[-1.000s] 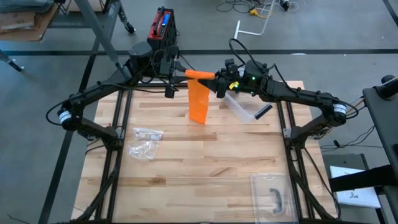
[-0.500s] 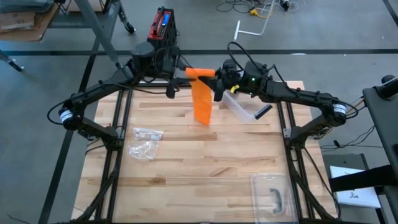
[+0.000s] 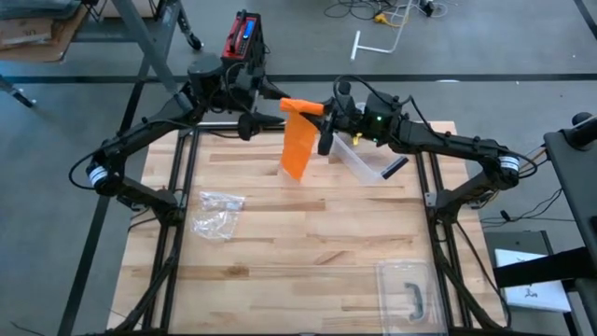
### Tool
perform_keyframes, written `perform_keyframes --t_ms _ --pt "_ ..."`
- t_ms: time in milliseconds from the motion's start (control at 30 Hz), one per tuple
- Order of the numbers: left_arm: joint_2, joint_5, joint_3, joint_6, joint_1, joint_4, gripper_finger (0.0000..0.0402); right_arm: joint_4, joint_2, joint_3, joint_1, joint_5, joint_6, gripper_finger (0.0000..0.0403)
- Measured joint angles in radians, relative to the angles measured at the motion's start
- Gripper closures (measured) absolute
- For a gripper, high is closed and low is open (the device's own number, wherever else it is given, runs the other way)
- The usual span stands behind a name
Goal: Roll bandage
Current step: Roll the orange bandage on the table
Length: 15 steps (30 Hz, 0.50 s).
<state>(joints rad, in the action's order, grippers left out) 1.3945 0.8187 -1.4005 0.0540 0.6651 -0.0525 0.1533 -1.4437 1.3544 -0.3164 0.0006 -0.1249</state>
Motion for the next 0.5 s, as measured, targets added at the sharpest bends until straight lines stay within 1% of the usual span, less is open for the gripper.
perform_keyframes --t_ms 100,200,267,400,500 --pt "0.000 0.058 -0.016 -0.007 0.001 -0.003 0.0067 0.002 0.001 0.000 0.002 0.018 -0.008 0.0323" --pt "0.001 0.017 -0.025 0.045 -0.001 -0.001 0.0063 0.004 0.001 0.000 0.005 0.015 -0.024 0.0322" --pt "0.014 0.010 -0.032 0.072 -0.003 0.004 0.0065 0.005 0.001 0.000 0.009 0.002 -0.043 0.0323" --pt "0.055 0.029 -0.051 0.082 -0.003 -0.001 0.0079 0.025 0.000 0.000 0.019 -0.008 -0.056 0.0325" --pt "0.083 0.040 -0.060 0.108 -0.003 0.008 0.0099 0.029 0.000 0.000 0.019 -0.007 -0.057 0.0326"
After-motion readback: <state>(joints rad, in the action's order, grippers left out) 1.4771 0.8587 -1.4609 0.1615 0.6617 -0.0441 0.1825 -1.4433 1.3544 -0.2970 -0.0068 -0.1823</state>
